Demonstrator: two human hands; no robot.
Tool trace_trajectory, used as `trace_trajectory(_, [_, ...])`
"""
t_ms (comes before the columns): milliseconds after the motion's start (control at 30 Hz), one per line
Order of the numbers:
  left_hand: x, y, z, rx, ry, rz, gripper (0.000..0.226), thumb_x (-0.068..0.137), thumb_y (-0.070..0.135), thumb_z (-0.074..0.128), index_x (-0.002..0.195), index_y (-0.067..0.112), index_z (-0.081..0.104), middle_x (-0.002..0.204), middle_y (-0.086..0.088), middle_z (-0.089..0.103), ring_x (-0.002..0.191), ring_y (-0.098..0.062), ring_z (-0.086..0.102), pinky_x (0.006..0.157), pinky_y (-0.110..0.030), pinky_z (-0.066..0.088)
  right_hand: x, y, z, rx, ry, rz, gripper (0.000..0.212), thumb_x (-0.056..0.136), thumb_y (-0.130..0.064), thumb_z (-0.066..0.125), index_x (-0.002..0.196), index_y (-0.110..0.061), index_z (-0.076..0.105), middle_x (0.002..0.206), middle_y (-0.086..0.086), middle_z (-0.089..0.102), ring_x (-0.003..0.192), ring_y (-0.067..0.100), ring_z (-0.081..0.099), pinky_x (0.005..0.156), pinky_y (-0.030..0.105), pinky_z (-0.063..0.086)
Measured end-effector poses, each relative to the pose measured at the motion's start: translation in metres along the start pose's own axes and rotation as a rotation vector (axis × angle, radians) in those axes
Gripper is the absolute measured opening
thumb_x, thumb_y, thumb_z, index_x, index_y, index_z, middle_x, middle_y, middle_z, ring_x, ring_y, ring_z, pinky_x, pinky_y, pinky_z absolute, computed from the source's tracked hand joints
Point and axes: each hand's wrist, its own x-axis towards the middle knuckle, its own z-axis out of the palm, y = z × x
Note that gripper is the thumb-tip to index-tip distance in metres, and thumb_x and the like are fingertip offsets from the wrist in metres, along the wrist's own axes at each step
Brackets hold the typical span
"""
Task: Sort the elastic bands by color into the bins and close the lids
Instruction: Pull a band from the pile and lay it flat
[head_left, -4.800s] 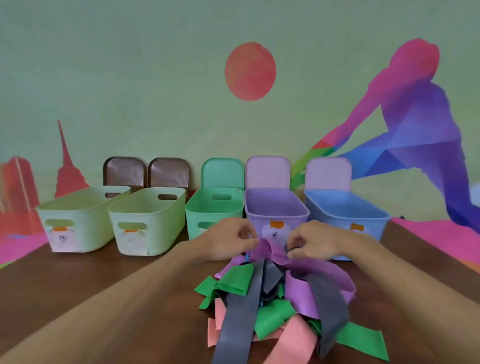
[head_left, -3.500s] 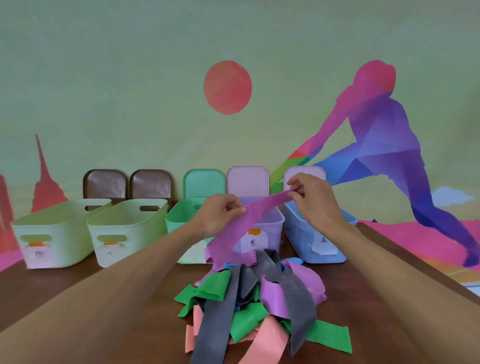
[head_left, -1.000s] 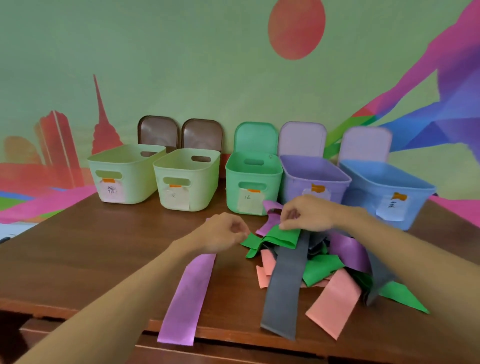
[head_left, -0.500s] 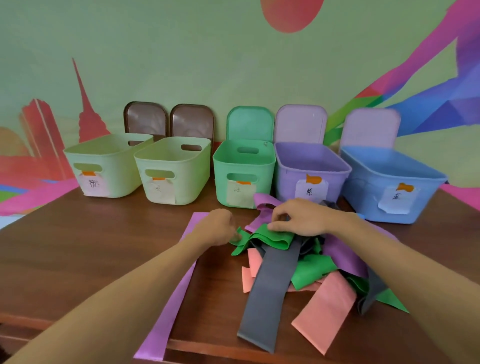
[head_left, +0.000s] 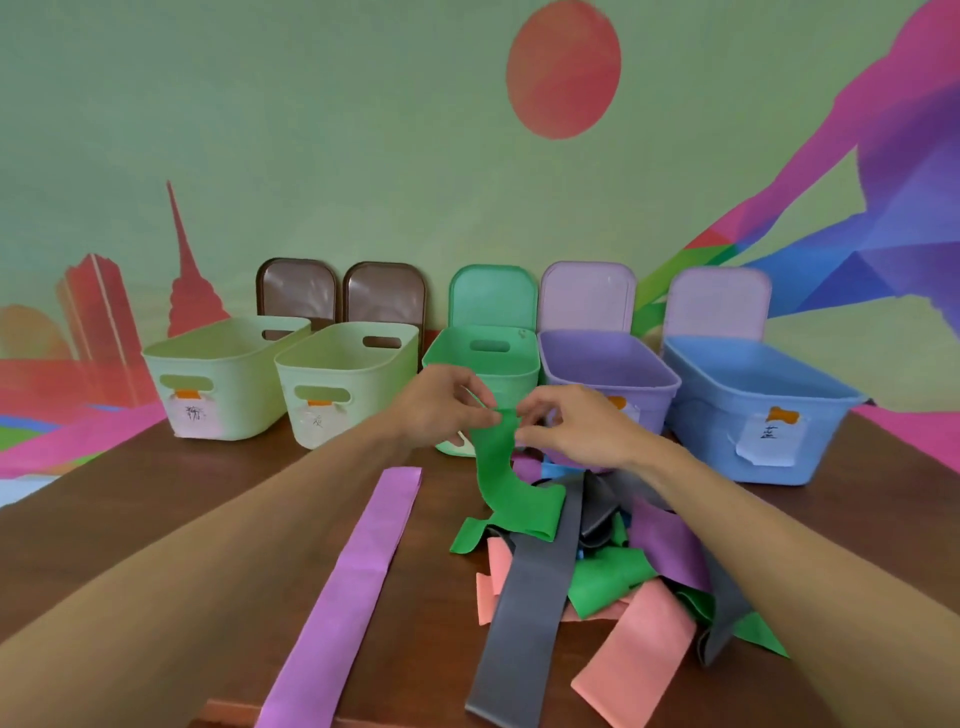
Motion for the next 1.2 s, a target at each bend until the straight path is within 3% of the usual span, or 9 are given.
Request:
trace_trajectory(100, [-0.001, 0.014, -0.003, -0.143, 0.082, 0.012, 0.015, 0.081, 0.012, 0.073, 0.091, 0.006, 0.064, 0.075, -0.007, 0.059, 0.061, -0.014, 0.055, 0.049, -0.016, 0.050, 0.000, -0.012, 0.002, 0.124, 0.061, 0.004, 0.012, 0.086, -0.028, 0.068, 0.083, -0.018, 0.062, 0.080, -0.009, 0.061, 0.073, 0.003, 0.052, 0.073, 0.022, 0.038])
trace_trajectory(167, [-0.003, 0.017, -0.005, -0.235, 0.120, -0.002, 0.014, 0.081, 0.013, 0.074, 0.090, 0.008, 0.064, 0.076, -0.008, 0.058, 0.063, -0.015, 0.056, 0.049, -0.016, 0.049, -0.001, -0.017, 0.000, 0.220, 0.111, 0.022, 0.020, 0.086, -0.024, 0.070, 0.070, -0.018, 0.057, 0.068, -0.008, 0.055, 0.065, 0.002, 0.050, 0.068, 0.021, 0.039])
trace_trajectory(300, [-0.004, 0.018, 0.001, -0.440, 0.197, -0.057, 0.016, 0.084, 0.019, 0.071, 0.093, 0.011, 0.061, 0.082, -0.004, 0.063, 0.064, -0.012, 0.058, 0.057, -0.022, 0.048, 0.000, -0.017, -0.007, 0.355, 0.156, 0.090, 0.020, 0.080, -0.023, 0.075, 0.095, -0.013, 0.068, 0.090, 0.000, 0.067, 0.085, 0.012, 0.062, 0.083, 0.028, 0.048])
trace_trajectory(400, [-0.003, 0.017, 0.009, -0.611, 0.230, -0.117, 0.036, 0.091, 0.038, 0.059, 0.108, 0.007, 0.059, 0.098, -0.007, 0.063, 0.078, -0.014, 0.059, 0.066, -0.025, 0.048, -0.001, -0.019, -0.012, 0.441, 0.236, 0.133, 0.026, 0.079, -0.020, 0.076, 0.102, -0.011, 0.066, 0.089, 0.000, 0.065, 0.079, 0.008, 0.059, 0.075, 0.019, 0.045])
trace_trajectory(567, [-0.011, 0.006, 0.023, -0.505, 0.015, -0.162, 0.055, 0.085, 0.051, 0.059, 0.114, 0.003, 0.053, 0.101, -0.004, 0.057, 0.093, -0.016, 0.057, 0.083, -0.032, 0.047, 0.000, -0.019, -0.024, 0.574, 0.370, 0.157, 0.027, 0.080, -0.016, 0.075, 0.102, -0.002, 0.070, 0.082, 0.001, 0.068, 0.052, -0.008, 0.055, 0.052, 0.010, 0.042])
trace_trajectory(700, [-0.020, 0.003, 0.035, -0.355, -0.178, -0.117, 0.047, 0.079, 0.034, 0.071, 0.116, 0.009, 0.060, 0.113, -0.004, 0.068, 0.107, -0.021, 0.062, 0.099, -0.038, 0.046, -0.006, -0.030, -0.038, 0.655, 0.433, 0.159, 0.018, 0.082, -0.010, 0.073, 0.096, 0.000, 0.068, 0.078, 0.006, 0.068, 0.055, 0.009, 0.056, 0.049, 0.022, 0.045])
trace_trajectory(800, [-0.025, 0.012, 0.036, -0.297, -0.156, -0.053, 0.028, 0.089, 0.017, 0.063, 0.115, 0.007, 0.065, 0.113, -0.005, 0.070, 0.104, -0.019, 0.067, 0.091, -0.030, 0.051, -0.010, -0.040, -0.049, 0.716, 0.483, 0.168, 0.022, 0.084, -0.012, 0.071, 0.101, 0.000, 0.068, 0.084, 0.011, 0.069, 0.061, 0.016, 0.057, 0.047, 0.020, 0.048])
trace_trajectory(1033, [-0.044, 0.011, 0.020, -0.341, 0.090, -0.077, 0.013, 0.095, 0.018, 0.055, 0.099, 0.011, 0.065, 0.095, -0.002, 0.070, 0.078, -0.008, 0.066, 0.060, -0.013, 0.050, -0.015, -0.062, -0.058, 0.848, 0.490, 0.172, 0.015, 0.087, -0.007, 0.066, 0.101, -0.001, 0.066, 0.078, 0.003, 0.065, 0.055, 0.009, 0.062, 0.052, 0.020, 0.052])
trace_trajectory(1200, [-0.059, -0.001, -0.015, -0.220, 0.163, -0.069, 0.015, 0.093, 0.025, 0.058, 0.087, 0.012, 0.063, 0.093, -0.009, 0.069, 0.084, -0.021, 0.065, 0.073, -0.026, 0.051, -0.007, -0.076, -0.045, 0.871, 0.496, 0.165, 0.014, 0.087, 0.000, 0.063, 0.101, 0.000, 0.063, 0.079, 0.008, 0.067, 0.050, 0.009, 0.064, 0.050, 0.019, 0.053])
